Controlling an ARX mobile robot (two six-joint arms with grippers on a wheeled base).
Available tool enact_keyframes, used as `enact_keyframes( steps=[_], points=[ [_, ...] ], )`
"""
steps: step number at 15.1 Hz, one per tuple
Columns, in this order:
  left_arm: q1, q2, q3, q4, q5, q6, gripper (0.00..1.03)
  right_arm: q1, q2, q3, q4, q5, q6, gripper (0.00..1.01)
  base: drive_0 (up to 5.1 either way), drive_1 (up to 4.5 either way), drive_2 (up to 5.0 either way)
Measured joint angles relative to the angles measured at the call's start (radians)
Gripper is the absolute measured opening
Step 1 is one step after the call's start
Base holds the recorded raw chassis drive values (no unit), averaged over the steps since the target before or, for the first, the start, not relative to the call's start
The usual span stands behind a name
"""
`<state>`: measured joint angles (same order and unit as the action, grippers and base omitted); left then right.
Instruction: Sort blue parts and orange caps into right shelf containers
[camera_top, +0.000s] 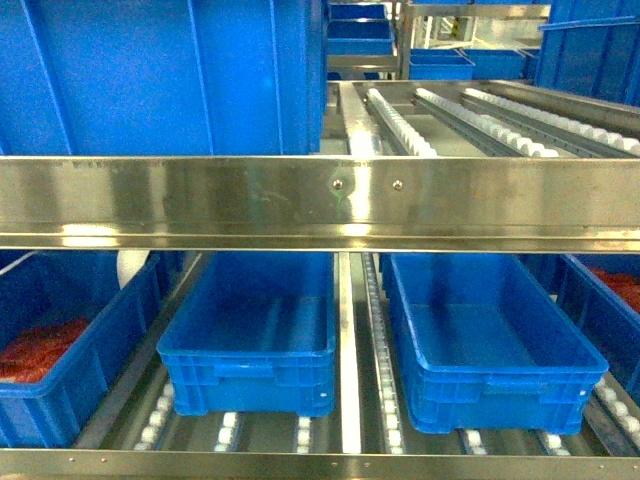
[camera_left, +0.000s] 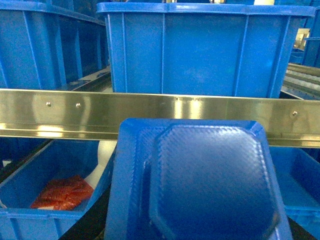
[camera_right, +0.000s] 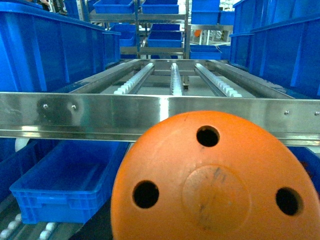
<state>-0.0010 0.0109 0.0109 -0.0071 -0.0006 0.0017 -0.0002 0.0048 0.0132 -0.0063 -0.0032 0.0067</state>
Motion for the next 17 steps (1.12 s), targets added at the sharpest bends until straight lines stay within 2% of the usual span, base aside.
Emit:
enact_keyframes(
  steps=[17],
  points=[
    [0.0, 0.0, 0.0, 0.0, 0.0, -0.001, 0.43, 0.0, 0.0, 0.0, 0.0, 0.003, 0.0, 0.46, 0.0, 0.0, 0.0]
  ],
)
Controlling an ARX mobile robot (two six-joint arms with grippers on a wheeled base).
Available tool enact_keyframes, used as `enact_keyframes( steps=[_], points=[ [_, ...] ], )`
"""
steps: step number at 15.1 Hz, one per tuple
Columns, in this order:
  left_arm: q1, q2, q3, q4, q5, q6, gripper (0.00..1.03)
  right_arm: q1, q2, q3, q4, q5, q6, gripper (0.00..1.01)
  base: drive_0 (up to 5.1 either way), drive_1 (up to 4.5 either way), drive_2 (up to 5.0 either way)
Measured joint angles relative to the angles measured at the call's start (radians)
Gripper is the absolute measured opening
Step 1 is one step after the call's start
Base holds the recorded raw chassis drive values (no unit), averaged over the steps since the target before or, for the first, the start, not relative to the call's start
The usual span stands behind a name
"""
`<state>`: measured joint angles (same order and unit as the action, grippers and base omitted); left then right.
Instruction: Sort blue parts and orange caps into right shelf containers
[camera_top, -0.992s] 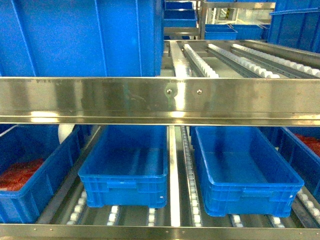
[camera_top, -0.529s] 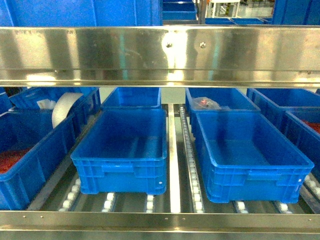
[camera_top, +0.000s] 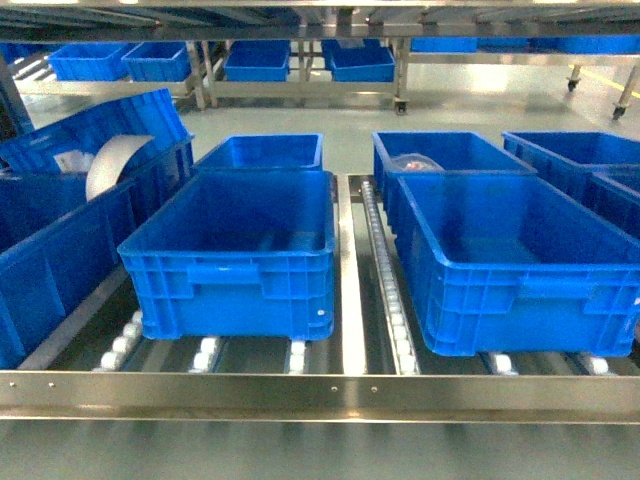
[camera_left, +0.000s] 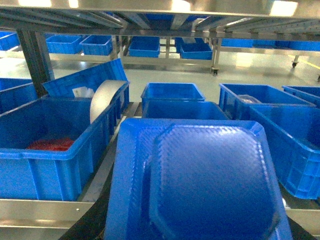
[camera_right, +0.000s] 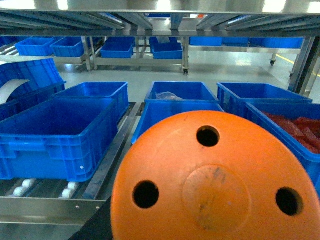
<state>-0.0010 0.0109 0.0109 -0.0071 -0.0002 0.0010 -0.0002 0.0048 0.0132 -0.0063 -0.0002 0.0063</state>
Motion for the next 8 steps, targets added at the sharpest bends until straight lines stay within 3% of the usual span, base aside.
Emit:
enact_keyframes(
  steps=[8],
  points=[
    [0.0, 0.0, 0.0, 0.0, 0.0, 0.0, 0.43, 0.0, 0.0, 0.0, 0.001, 0.0, 0.0, 0.46, 0.0, 0.0, 0.0]
  ],
)
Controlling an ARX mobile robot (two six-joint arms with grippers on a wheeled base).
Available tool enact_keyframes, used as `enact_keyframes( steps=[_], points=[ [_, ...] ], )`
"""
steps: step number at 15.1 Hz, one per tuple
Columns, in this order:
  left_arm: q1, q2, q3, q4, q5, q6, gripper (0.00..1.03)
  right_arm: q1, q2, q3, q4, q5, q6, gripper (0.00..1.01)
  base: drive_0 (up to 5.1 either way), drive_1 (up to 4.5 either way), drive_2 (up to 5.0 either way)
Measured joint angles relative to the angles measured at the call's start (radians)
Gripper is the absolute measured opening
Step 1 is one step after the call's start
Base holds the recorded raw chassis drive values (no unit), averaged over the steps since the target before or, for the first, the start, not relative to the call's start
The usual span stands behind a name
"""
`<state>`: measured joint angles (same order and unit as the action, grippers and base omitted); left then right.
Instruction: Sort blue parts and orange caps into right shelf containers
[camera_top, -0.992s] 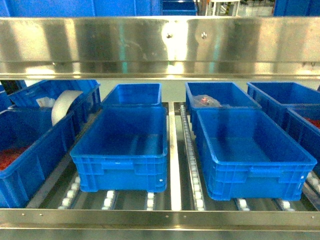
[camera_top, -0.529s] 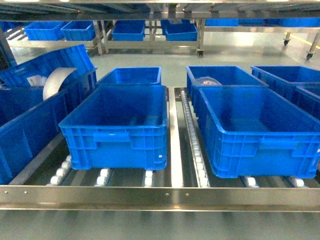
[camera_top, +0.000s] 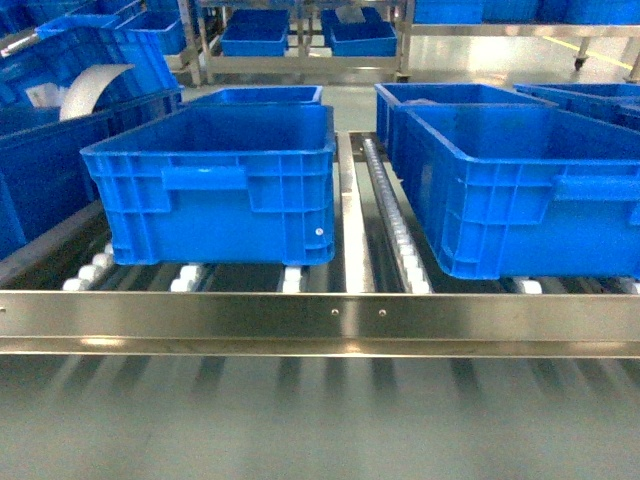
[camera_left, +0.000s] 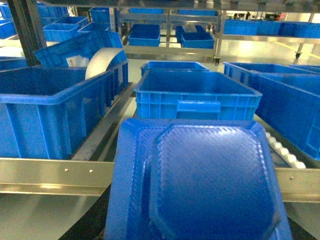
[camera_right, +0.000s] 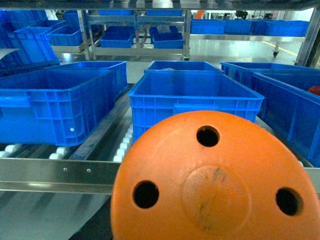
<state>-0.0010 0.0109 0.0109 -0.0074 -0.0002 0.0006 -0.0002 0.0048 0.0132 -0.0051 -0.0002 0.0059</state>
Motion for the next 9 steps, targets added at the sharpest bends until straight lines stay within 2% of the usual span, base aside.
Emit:
enact_keyframes(
  steps=[9],
  points=[
    [0.0, 0.0, 0.0, 0.0, 0.0, 0.0, 0.43, 0.0, 0.0, 0.0, -0.001, 0.0, 0.0, 0.46, 0.0, 0.0, 0.0]
  ],
)
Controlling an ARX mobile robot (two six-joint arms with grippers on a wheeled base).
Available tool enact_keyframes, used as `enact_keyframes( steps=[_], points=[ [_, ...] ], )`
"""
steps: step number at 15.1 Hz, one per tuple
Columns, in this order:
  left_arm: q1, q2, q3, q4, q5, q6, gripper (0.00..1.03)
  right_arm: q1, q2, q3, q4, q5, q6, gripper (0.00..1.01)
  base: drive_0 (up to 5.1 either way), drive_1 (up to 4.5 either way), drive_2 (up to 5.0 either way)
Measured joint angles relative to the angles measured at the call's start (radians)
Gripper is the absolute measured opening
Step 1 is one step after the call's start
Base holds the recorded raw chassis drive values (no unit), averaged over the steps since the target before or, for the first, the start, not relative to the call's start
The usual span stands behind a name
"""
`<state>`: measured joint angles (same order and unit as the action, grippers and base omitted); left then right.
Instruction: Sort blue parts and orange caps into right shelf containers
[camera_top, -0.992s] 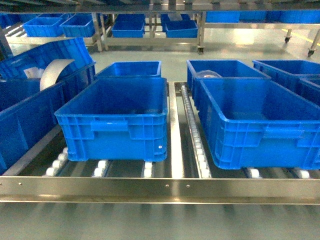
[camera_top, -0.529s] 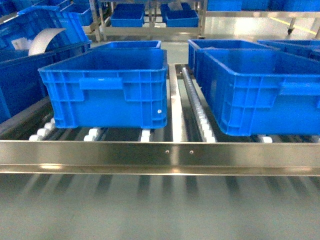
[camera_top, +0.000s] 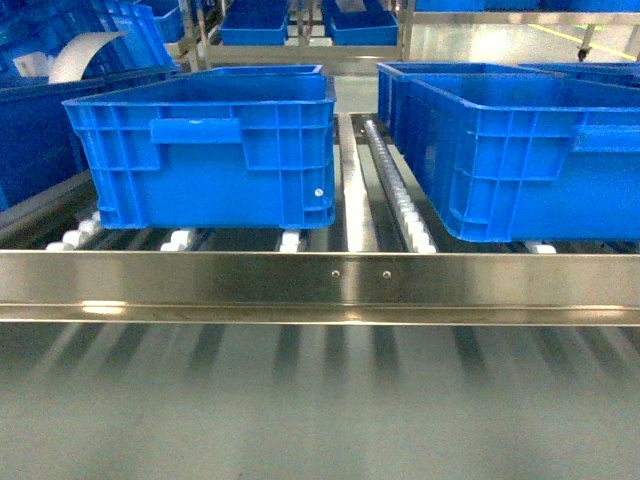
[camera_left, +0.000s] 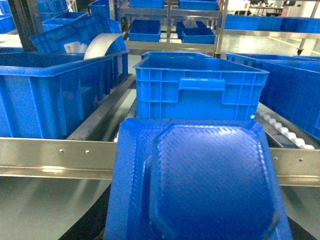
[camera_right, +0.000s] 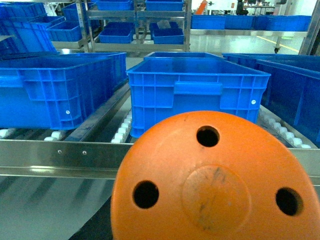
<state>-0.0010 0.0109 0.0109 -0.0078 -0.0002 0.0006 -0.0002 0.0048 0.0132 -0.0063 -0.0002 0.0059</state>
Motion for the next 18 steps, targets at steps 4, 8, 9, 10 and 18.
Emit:
enact_keyframes(
  steps=[4, 8, 9, 10, 18],
  points=[
    [0.0, 0.0, 0.0, 0.002, 0.0, 0.0, 0.43, 0.0, 0.0, 0.0, 0.001, 0.0, 0.0, 0.46, 0.0, 0.99, -1.0],
    [0.0, 0.0, 0.0, 0.001, 0.0, 0.0, 0.43, 0.0, 0.0, 0.0, 0.0, 0.0, 0.0, 0.46, -0.1, 3.91, -4.1],
    [0.0, 0.0, 0.0, 0.001, 0.0, 0.0, 0.43, 0.0, 0.0, 0.0, 0.0, 0.0, 0.0, 0.46, 0.1, 4.11, -3.9],
    [0.0, 0.0, 0.0, 0.001, 0.0, 0.0, 0.43, 0.0, 0.0, 0.0, 0.001, 0.0, 0.0, 0.46, 0.1, 4.08, -3.9],
    [0.0, 0.0, 0.0, 0.002, 0.0, 0.0, 0.43, 0.0, 0.0, 0.0, 0.001, 0.0, 0.0, 0.46, 0.0, 3.97, -4.0]
  ],
)
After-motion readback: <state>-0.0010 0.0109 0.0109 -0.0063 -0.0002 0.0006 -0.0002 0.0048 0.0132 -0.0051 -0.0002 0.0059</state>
